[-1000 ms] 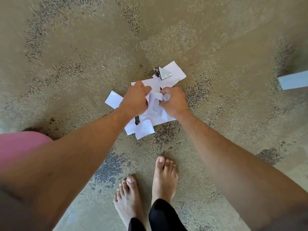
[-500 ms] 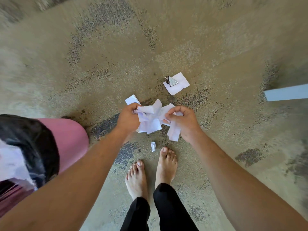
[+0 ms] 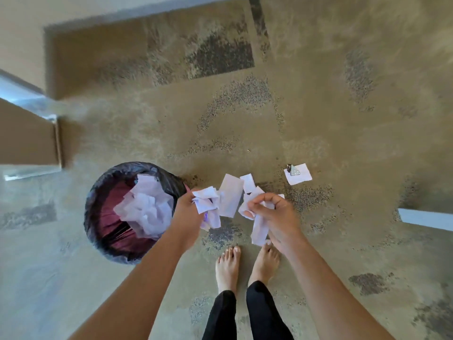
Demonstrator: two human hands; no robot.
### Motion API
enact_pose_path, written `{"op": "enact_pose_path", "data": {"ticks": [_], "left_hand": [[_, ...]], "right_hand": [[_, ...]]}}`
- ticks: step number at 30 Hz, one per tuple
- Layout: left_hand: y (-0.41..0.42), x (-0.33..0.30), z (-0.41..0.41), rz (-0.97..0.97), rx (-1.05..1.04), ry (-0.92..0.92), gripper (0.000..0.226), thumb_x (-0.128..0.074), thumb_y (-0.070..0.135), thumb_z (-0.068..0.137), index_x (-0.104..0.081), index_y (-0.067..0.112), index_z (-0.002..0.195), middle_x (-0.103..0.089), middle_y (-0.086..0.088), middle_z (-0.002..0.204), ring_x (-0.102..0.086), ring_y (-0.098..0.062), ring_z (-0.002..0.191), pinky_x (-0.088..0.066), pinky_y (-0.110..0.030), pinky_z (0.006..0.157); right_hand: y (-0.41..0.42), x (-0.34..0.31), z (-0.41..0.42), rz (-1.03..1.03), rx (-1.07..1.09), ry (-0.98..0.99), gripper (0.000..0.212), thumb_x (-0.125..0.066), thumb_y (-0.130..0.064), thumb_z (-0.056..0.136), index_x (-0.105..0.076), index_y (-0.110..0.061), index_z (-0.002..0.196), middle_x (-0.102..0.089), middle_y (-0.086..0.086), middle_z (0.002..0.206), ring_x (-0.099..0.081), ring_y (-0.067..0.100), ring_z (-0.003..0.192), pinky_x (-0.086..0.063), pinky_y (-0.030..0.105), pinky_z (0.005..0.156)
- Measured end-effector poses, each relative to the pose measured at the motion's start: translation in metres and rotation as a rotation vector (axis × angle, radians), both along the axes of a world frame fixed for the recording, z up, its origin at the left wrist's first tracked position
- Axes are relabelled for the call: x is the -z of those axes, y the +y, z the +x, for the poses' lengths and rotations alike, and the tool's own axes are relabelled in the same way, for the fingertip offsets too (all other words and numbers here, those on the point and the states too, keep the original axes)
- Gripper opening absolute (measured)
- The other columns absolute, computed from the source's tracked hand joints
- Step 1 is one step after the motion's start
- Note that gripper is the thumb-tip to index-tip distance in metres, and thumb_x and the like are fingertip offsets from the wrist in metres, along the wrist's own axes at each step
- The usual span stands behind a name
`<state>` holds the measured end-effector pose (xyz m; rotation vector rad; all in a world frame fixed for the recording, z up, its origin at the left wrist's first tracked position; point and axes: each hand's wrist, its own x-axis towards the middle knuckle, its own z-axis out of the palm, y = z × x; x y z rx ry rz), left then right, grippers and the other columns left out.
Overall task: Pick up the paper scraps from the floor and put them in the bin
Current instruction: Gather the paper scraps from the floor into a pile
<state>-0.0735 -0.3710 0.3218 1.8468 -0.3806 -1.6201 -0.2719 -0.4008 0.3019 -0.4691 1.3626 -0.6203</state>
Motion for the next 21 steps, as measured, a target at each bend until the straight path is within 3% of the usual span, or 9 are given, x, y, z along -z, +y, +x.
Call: {"op": "enact_pose_path", "data": {"ticks": [4, 6, 8, 10, 12, 15, 16, 18, 21], "left_hand": [[0.03, -0.025, 0.04, 0.018, -0.172, -0.084, 0.019, -0.051, -0.004, 0.09, -0.056, 0.013, 0.081, -0.068, 0.008, 0.057, -0.061, -0.008, 0.053, -0.05, -0.022, 0.055], [0.048, -0.029, 0.067, 0.021, -0.223, -0.119, 0.013, -0.054, -0.007, 0.086, -0.057, 0.001, 0.077, -0.062, 0.0, 0.049, -0.053, -0.016, 0.045, -0.042, -0.018, 0.044], [0.067, -0.025, 0.087, 0.076, -0.334, -0.149, 0.01, -0.054, -0.009, 0.087, -0.059, -0.006, 0.079, -0.054, -0.009, 0.046, -0.04, -0.022, 0.043, -0.033, -0.017, 0.038], [0.084, -0.021, 0.105, 0.139, -0.483, -0.197, 0.012, -0.059, -0.005, 0.087, -0.061, 0.001, 0.077, -0.048, -0.006, 0.044, -0.036, -0.022, 0.046, -0.035, -0.021, 0.041], [0.094, -0.016, 0.117, 0.188, -0.57, -0.198, 0.02, -0.059, 0.0, 0.088, -0.058, 0.01, 0.071, -0.046, -0.006, 0.051, -0.037, -0.023, 0.052, -0.036, -0.029, 0.051], [0.103, -0.004, 0.131, 0.196, -0.645, -0.226, 0.012, -0.061, 0.006, 0.088, -0.058, 0.014, 0.08, -0.044, -0.007, 0.06, -0.038, -0.023, 0.056, -0.036, -0.034, 0.056], [0.103, -0.001, 0.134, 0.185, -0.638, -0.257, 0.005, -0.062, 0.01, 0.088, -0.059, 0.014, 0.087, -0.045, -0.007, 0.06, -0.039, -0.023, 0.056, -0.037, -0.033, 0.054], [0.102, 0.002, 0.139, 0.158, -0.629, -0.279, 0.017, -0.065, 0.02, 0.088, -0.058, 0.013, 0.102, -0.053, -0.007, 0.068, -0.047, -0.022, 0.058, -0.042, -0.032, 0.054], [0.097, 0.003, 0.141, 0.134, -0.577, -0.284, 0.033, -0.064, 0.031, 0.09, -0.056, 0.019, 0.12, -0.063, 0.0, 0.103, -0.06, -0.02, 0.089, -0.051, -0.04, 0.078]], "right_hand": [[0.0, -0.02, 0.056, -0.025, -0.155, -0.015, 0.026, -0.073, 0.011, 0.074, -0.066, -0.012, 0.063, -0.062, 0.004, 0.071, -0.057, 0.021, 0.073, -0.055, 0.042, 0.073], [0.004, -0.027, 0.088, -0.025, -0.229, -0.03, 0.024, -0.073, 0.011, 0.074, -0.066, -0.01, 0.064, -0.062, 0.005, 0.07, -0.056, 0.023, 0.074, -0.058, 0.044, 0.074], [0.011, -0.031, 0.116, -0.036, -0.292, -0.027, 0.021, -0.072, 0.011, 0.074, -0.065, -0.006, 0.066, -0.063, 0.006, 0.068, -0.058, 0.021, 0.071, -0.06, 0.04, 0.068], [0.021, -0.033, 0.145, -0.043, -0.35, 0.005, 0.016, -0.069, 0.014, 0.076, -0.063, 0.0, 0.07, -0.061, 0.007, 0.065, -0.061, 0.012, 0.065, -0.056, 0.024, 0.057], [0.03, -0.03, 0.172, -0.042, -0.385, 0.021, 0.015, -0.067, 0.014, 0.079, -0.062, 0.001, 0.073, -0.061, 0.006, 0.068, -0.061, 0.008, 0.061, -0.054, 0.02, 0.052], [0.038, -0.014, 0.203, -0.067, -0.449, 0.068, 0.004, -0.064, -0.005, 0.09, -0.066, -0.006, 0.087, -0.065, 0.005, 0.089, -0.06, 0.017, 0.076, -0.053, 0.022, 0.061], [0.039, -0.01, 0.211, -0.076, -0.498, 0.085, 0.01, -0.06, -0.014, 0.095, -0.066, -0.007, 0.098, -0.063, 0.002, 0.1, -0.058, 0.015, 0.086, -0.048, 0.019, 0.065], [0.041, -0.003, 0.222, -0.068, -0.562, 0.079, 0.028, -0.049, -0.024, 0.101, -0.06, -0.008, 0.12, -0.058, 0.001, 0.121, -0.052, 0.011, 0.104, -0.044, 0.02, 0.079], [0.046, 0.001, 0.225, -0.042, -0.593, 0.057, 0.036, -0.04, -0.023, 0.104, -0.049, -0.017, 0.138, -0.049, -0.005, 0.131, -0.046, 0.009, 0.118, -0.042, 0.034, 0.105]]}}
